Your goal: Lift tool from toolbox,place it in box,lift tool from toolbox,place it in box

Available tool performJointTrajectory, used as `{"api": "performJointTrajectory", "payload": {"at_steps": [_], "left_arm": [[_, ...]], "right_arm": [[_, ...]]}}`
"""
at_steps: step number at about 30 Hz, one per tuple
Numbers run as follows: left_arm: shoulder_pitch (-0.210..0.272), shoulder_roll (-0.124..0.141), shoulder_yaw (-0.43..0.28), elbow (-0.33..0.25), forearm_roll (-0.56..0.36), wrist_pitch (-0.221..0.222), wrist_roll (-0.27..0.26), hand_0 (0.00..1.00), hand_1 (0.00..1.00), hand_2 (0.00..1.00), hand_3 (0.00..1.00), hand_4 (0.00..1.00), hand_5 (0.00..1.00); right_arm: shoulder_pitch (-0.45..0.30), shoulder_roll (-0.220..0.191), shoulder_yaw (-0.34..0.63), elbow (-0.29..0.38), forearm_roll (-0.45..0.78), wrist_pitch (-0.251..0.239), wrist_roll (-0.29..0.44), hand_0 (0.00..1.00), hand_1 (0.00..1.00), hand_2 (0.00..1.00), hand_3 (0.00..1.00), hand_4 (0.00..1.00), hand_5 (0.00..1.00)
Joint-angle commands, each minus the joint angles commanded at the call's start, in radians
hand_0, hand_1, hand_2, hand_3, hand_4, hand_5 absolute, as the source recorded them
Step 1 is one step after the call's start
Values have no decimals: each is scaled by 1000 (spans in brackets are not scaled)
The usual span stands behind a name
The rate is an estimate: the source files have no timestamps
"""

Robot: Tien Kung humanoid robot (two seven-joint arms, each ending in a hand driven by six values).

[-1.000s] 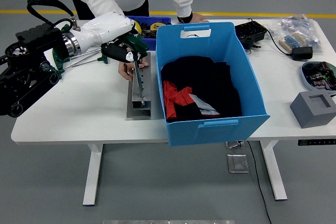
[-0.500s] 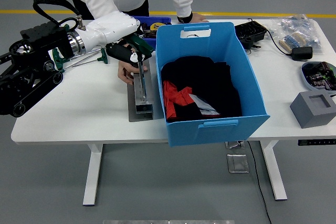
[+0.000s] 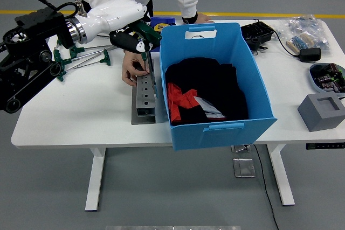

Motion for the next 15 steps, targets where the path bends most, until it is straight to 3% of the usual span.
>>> {"api": "performJointTrajectory", "payload": {"at_steps": [10,15], "left_arm": [[-54,15,-53,-88,-2,-15,8,127,2,3,45,564,400],[-91,-3,-76,-101,-24,-11,5,127,2,3,44,566,400]], "right_arm": [[-3,0,4,0,-7,0,-2,633,635,689,551,809,638],[-6,1,5,0,-12,0,-3,636,635,689,551,808,639]]}}
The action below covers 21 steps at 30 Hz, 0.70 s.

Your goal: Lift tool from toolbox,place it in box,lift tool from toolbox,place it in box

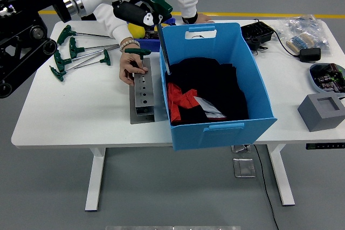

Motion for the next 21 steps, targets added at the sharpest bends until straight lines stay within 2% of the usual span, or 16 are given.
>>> {"api": "performJointTrajectory", "payload": {"at_steps": [2,6,15,21], "left_arm": [[-6,-13,-5,2,-13,4,-2,127,2,3,44,566,400],[-16,-60,16,28,-38,10,-10,127,2,3,45,568,401],[-64,-205,191,236,-67,38,-41,129,2,7,46,568,397],[-65,-280,243,333,-63,57,-52,136,2,13,51,568,396]], "right_arm": [[-1,0,0,0,-1,0,0,636,635,689,551,808,639],[-4,1,-1,0,-2,1,-1,637,635,689,551,809,640],[-3,2,-17,0,7,1,-1,637,637,689,551,808,639],[7,-2,-33,0,23,1,1,638,638,689,551,808,639]]}}
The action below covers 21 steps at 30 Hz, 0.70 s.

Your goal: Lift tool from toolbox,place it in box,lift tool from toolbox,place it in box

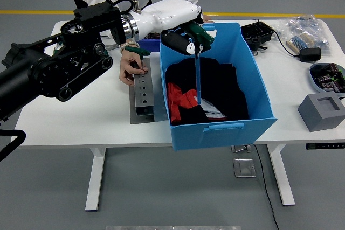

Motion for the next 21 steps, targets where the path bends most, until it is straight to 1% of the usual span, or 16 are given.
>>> {"api": "performJointTrajectory", "payload": {"at_steps": [5,7,8,9,14,15,20,21], "left_arm": [[7,-52,13,51,-21,16,-9,148,2,24,59,571,396],[8,-67,20,63,-32,20,-13,148,2,24,59,571,396],[8,-76,28,71,-39,23,-15,148,2,24,59,571,396],[7,-83,36,76,-46,25,-16,189,31,78,122,592,420],[-2,-119,91,111,-68,19,-19,189,31,78,122,592,420],[-4,-125,100,119,-69,19,-18,243,217,249,375,721,517],[-13,-158,149,175,-113,28,-21,243,217,249,375,721,517],[-15,-164,156,186,-116,33,-21,351,487,572,582,772,544]], "right_arm": [[12,-5,-7,1,3,2,0,639,637,689,551,808,640],[16,-6,-7,1,1,2,0,639,637,689,551,808,640],[18,-7,-8,1,1,3,1,639,637,689,551,808,640],[19,-8,-8,1,0,3,1,642,637,689,551,809,640],[27,-11,-9,1,-2,3,1,642,637,689,551,809,640],[29,-11,-9,1,-3,3,1,638,637,689,551,810,640],[34,-12,-4,1,-12,2,1,638,637,689,551,810,640],[36,-12,-1,1,-16,2,0,638,636,688,551,809,641]]}}
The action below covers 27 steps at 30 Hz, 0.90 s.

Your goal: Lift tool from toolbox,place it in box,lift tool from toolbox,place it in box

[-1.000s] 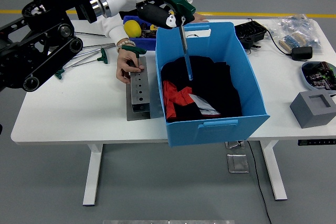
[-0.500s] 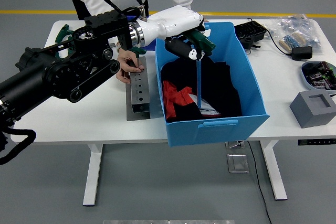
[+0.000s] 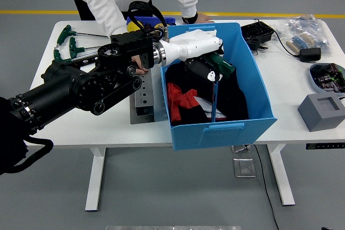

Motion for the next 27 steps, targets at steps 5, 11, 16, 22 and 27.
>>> {"api": "performJointTrajectory", "payload": {"at_steps": [5,11,16,22,27], "left_arm": [[-16,-13,13,61,-3,24,-8,351,487,572,582,772,544],[-36,-13,-1,103,-12,63,-28,452,608,703,601,787,513],[-49,-13,-25,117,-7,90,-38,581,679,785,638,804,495],[-42,-13,-60,94,20,94,-38,650,724,836,661,812,490],[-24,-13,-92,50,109,82,-21,644,716,820,658,828,475]], "right_arm": [[12,-1,12,2,-31,3,-7,638,636,688,551,809,641],[27,-5,17,6,-54,6,-12,638,636,687,550,809,642],[34,-8,19,8,-65,7,-13,635,636,687,551,810,642],[32,-9,19,8,-61,5,-12,631,633,685,552,810,642],[22,-8,19,7,-56,3,-10,631,633,685,551,810,642]]}}
